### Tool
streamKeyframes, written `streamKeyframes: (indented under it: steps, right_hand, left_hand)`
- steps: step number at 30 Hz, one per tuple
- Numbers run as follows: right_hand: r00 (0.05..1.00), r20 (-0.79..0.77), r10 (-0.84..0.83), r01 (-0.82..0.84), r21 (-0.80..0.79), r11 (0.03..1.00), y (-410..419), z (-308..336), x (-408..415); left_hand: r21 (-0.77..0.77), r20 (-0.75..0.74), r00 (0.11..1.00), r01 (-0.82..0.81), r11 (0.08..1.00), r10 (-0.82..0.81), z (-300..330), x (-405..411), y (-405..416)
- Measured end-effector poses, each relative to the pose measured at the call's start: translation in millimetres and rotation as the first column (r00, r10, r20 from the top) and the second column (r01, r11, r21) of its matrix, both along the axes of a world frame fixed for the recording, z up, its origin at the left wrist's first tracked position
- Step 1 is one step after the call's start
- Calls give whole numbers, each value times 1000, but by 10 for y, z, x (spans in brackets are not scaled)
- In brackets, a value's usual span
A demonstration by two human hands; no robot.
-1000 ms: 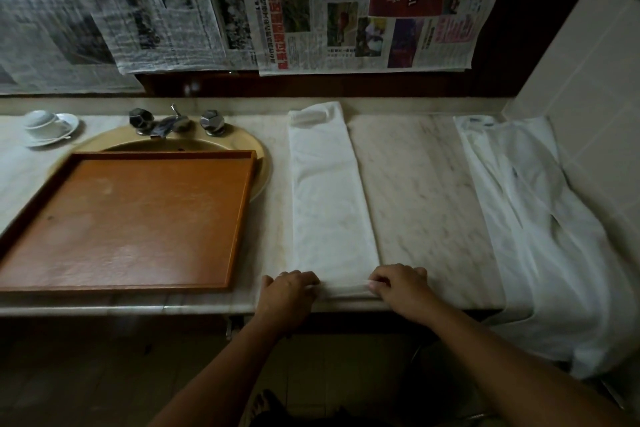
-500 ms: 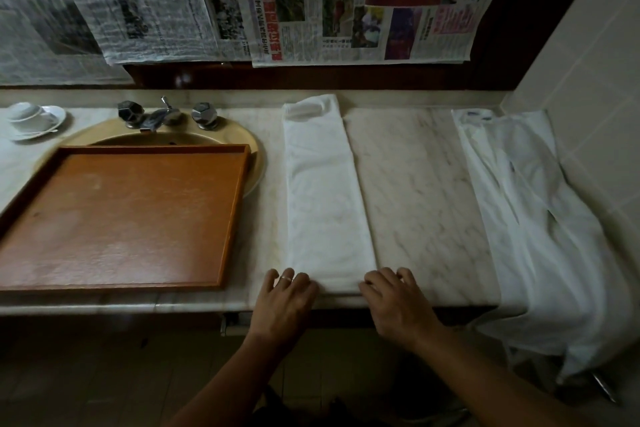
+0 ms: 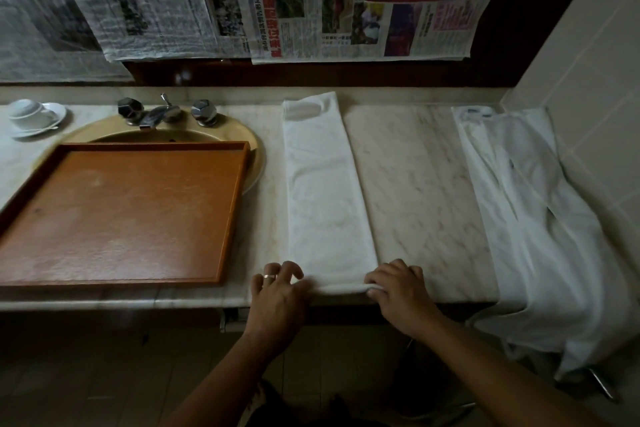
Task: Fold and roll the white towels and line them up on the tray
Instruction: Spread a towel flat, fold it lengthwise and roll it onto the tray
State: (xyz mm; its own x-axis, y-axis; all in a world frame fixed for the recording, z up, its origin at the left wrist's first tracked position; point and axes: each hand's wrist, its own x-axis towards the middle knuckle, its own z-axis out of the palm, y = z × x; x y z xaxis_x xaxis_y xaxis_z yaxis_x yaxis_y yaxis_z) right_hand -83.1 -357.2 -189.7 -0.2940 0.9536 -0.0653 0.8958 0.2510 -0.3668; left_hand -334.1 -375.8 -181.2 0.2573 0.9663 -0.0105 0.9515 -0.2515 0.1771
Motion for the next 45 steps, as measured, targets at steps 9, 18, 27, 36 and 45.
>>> streamKeyframes:
  steps: [9,18,27,36,45]
  right_hand:
    - [979,62,-192,199,-145,969,345,193,-145]
    - [949,297,102,-173,225,959,126,46,-116]
    - [978,198,69,-97,137,986,-185,-75,16]
    - [978,201,-61,101,-196,975,308,240,-54]
    - [949,188,-251,291,-229,929,539,348,-156]
  left_hand:
    - [-150,155,979,-110,983,133,19,33,266]
    - [113,-83,990,120,986,-111,-46,76,137]
    - [121,-87,985,157,980,-147,-179,10,-87]
    - [-110,92,996,9,994,1,81,-39,151]
    - [-99,189,960,-191,977,207,62,-10,334]
